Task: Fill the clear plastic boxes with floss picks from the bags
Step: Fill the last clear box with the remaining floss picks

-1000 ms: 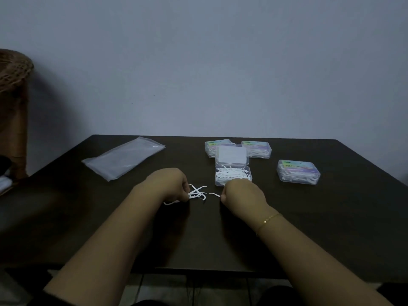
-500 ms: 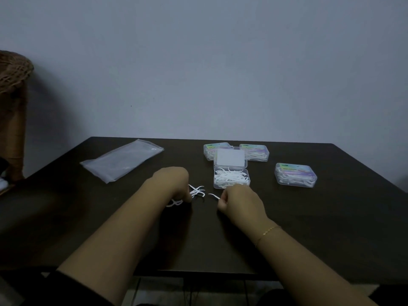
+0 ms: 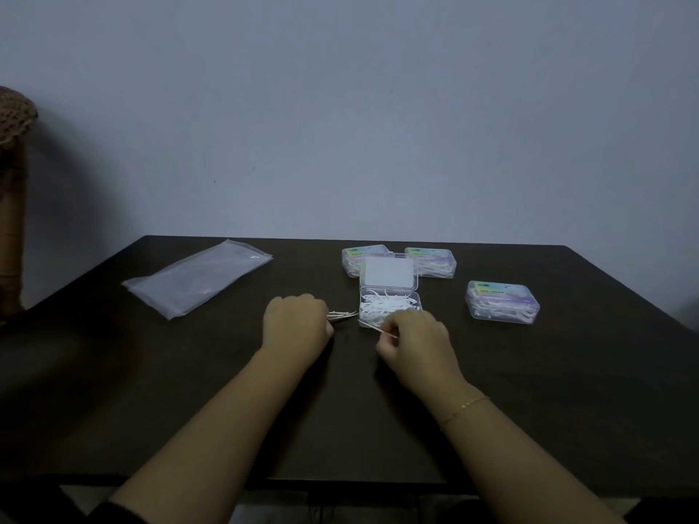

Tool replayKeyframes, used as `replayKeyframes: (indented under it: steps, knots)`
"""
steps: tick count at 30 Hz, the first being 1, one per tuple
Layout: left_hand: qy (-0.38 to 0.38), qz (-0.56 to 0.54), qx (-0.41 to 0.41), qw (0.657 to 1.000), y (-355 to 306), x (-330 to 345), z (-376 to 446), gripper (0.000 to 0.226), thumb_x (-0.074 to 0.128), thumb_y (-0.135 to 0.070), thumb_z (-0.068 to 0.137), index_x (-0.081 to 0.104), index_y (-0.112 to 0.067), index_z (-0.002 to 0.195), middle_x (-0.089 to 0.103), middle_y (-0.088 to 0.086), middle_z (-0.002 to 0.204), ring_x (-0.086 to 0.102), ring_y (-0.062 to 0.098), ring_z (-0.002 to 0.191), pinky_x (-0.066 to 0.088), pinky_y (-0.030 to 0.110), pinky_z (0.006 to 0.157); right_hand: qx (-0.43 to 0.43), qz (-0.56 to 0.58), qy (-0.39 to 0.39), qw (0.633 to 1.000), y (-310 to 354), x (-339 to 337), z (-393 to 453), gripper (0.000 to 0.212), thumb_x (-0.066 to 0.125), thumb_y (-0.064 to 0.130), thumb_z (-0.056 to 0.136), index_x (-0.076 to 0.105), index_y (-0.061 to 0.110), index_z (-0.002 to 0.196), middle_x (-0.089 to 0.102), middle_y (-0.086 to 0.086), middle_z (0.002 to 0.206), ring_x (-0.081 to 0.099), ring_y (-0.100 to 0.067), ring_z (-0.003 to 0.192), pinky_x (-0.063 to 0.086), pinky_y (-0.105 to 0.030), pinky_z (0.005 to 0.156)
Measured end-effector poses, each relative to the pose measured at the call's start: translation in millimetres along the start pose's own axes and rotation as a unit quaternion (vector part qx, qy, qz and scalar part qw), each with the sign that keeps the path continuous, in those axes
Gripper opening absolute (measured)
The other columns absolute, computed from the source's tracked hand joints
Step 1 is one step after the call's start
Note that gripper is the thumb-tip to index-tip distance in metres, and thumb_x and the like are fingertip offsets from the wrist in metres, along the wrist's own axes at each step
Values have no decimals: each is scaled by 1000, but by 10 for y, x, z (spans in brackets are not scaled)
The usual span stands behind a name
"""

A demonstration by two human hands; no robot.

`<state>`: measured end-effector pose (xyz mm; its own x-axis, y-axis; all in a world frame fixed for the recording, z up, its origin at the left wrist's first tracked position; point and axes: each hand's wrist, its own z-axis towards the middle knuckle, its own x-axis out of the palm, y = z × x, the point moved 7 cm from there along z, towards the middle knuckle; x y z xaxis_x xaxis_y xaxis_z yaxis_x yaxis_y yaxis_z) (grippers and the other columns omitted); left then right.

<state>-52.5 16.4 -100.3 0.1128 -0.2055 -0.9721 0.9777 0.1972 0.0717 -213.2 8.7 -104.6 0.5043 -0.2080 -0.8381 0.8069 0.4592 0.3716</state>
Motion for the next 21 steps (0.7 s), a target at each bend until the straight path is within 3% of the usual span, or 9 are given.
replayKeyframes:
  steps: [2, 6, 10, 14, 21]
  knots:
    - [-52, -49, -2, 997, 60, 11, -50, 27, 48, -31, 92, 67, -31, 110, 65, -6, 104, 59, 17, 94, 36, 29, 77, 12, 18, -16, 1000, -67, -82, 68, 15, 52, 21, 88, 63, 22, 97, 59, 6, 97, 50, -15, 99, 30, -30, 83]
    - [-79, -104, -7, 991, 166, -5, -33, 24, 48, -33, 95, 67, -34, 109, 66, -8, 100, 58, 12, 86, 36, 27, 75, 18, -1, -59, 998, -168, -236, 268, 21, 51, 23, 92, 64, 26, 109, 60, 7, 108, 48, -14, 106, 29, -32, 86]
    - [-82, -142, -31, 986, 276, 39, 17, 28, 47, -36, 97, 64, -36, 119, 68, -10, 110, 60, 11, 95, 40, 30, 84, 3, -56, -11, 998, -222, -158, 447, 27, 47, 31, 97, 61, 31, 119, 58, 10, 121, 41, -12, 117, 24, -30, 85]
    - [-97, -180, -46, 978, 360, -3, 38, 29, 51, -35, 96, 63, -34, 122, 67, -9, 114, 60, 13, 101, 42, 30, 88, 17, -35, 20, 999, -275, -80, 502, 34, 43, 34, 98, 54, 31, 130, 51, 8, 134, 36, -13, 126, 26, -34, 96]
    - [-103, -329, -110, 932, 501, 11, 48, 27, 54, -29, 96, 65, -29, 120, 68, -6, 109, 59, 11, 97, 44, 25, 83, 65, 34, -61, 995, -422, -244, 502, 31, 49, 32, 96, 59, 27, 125, 57, 5, 127, 40, -14, 121, 28, -37, 98]
